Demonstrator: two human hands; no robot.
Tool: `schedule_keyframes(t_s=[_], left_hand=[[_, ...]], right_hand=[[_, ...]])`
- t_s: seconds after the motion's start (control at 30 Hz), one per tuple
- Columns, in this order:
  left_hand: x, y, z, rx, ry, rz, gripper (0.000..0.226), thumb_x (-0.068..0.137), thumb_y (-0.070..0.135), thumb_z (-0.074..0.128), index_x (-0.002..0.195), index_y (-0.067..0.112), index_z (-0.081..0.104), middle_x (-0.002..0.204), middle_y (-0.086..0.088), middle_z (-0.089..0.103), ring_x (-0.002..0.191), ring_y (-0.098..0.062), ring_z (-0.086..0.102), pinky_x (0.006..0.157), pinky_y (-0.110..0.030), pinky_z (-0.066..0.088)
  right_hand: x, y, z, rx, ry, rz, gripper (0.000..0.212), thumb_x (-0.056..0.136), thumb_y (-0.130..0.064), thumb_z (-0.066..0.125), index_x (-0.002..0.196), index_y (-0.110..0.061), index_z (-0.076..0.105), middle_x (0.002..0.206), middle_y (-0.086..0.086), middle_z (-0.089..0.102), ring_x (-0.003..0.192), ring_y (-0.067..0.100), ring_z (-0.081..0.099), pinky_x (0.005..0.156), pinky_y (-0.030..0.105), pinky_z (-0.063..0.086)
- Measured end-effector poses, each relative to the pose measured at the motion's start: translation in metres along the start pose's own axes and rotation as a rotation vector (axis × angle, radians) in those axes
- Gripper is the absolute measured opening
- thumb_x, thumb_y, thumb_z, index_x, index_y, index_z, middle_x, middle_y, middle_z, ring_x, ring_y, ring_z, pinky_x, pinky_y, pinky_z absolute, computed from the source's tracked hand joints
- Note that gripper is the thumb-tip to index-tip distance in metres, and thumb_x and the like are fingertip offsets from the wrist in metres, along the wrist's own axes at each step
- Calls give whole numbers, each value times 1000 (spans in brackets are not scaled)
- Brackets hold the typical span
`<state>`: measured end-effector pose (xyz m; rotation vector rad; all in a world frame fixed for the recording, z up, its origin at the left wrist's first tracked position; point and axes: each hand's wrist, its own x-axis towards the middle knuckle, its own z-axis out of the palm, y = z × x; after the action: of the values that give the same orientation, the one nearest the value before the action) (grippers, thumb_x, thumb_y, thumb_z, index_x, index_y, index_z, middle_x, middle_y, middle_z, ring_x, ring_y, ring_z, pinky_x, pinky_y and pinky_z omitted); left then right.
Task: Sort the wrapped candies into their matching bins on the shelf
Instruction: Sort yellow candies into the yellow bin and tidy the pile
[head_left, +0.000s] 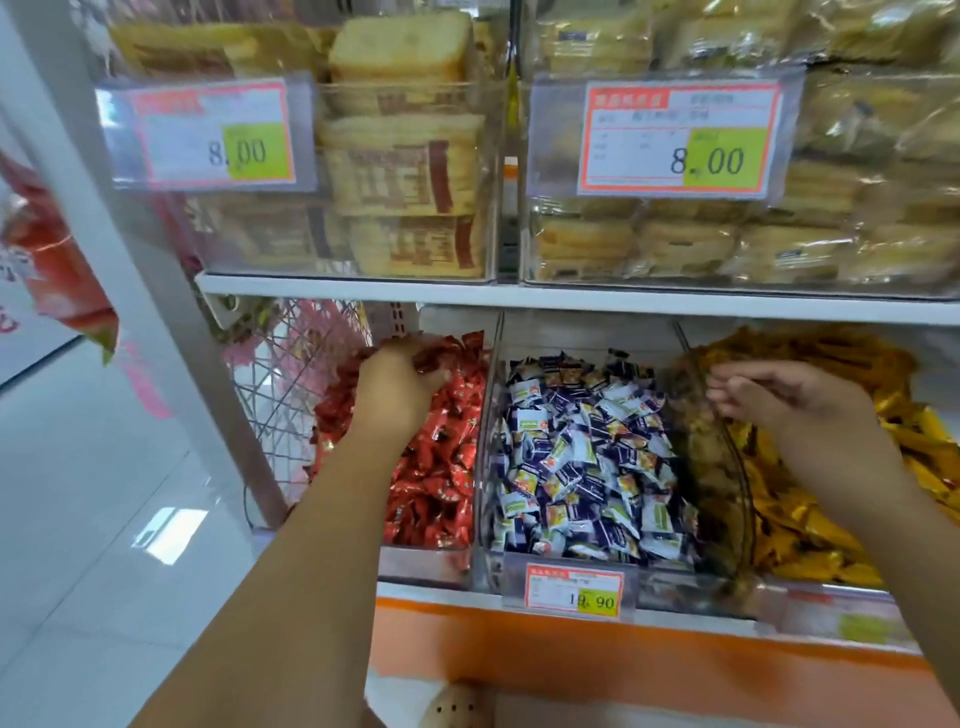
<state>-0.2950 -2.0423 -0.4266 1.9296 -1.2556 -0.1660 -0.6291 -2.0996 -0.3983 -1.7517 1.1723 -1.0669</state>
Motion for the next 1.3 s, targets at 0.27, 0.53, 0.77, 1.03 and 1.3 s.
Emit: schedule_keyframes(t_s=[0.27, 0.53, 0.77, 1.03, 1.3], left_hand=[[-43, 104, 4, 112, -27, 135, 28, 93, 30, 57, 107, 9, 69, 87, -12, 69, 78, -27, 61, 70, -29, 43], [-95, 169, 96, 21, -565, 493, 60, 95, 47, 34, 151, 33, 17, 158, 15, 7, 144, 0, 3, 114, -19, 7], [-85, 157, 128, 103, -617, 446, 70, 88, 59, 13, 151, 32, -2, 156, 18, -16, 141, 5, -16, 116, -21, -5], [-81, 150, 123, 88, -646, 463, 65, 89, 66, 15, 148, 44, -1, 151, 33, -16, 134, 17, -18, 108, -11, -8], [-73, 143, 120, 4, -713, 452, 57, 90, 67, 21, 144, 52, 13, 148, 41, -9, 136, 17, -13, 115, -24, -1]], right_hand=[[-33, 7, -84, -373, 125, 83, 32, 98, -13, 49, 97, -42, 63, 106, 8, 67, 94, 39, 61, 72, 37, 51], [-48, 20, -109, -616, -334, 103, 51, 75, -48, 74, 111, -69, 45, 154, -18, 20, 144, 10, 6, 118, 45, 10], [-17, 56, -47, -974, -401, -134, 83, 67, -75, 61, 139, -58, 22, 155, -19, -22, 141, 25, -29, 111, 63, -15], [48, 61, -45, -950, -227, 15, 57, 73, -71, 60, 126, -57, 46, 159, -11, -6, 146, 28, -12, 113, 63, 3], [60, 68, -58, -874, -99, 32, 63, 70, -66, 68, 129, -47, 52, 159, -9, 5, 146, 23, 1, 113, 59, 16]])
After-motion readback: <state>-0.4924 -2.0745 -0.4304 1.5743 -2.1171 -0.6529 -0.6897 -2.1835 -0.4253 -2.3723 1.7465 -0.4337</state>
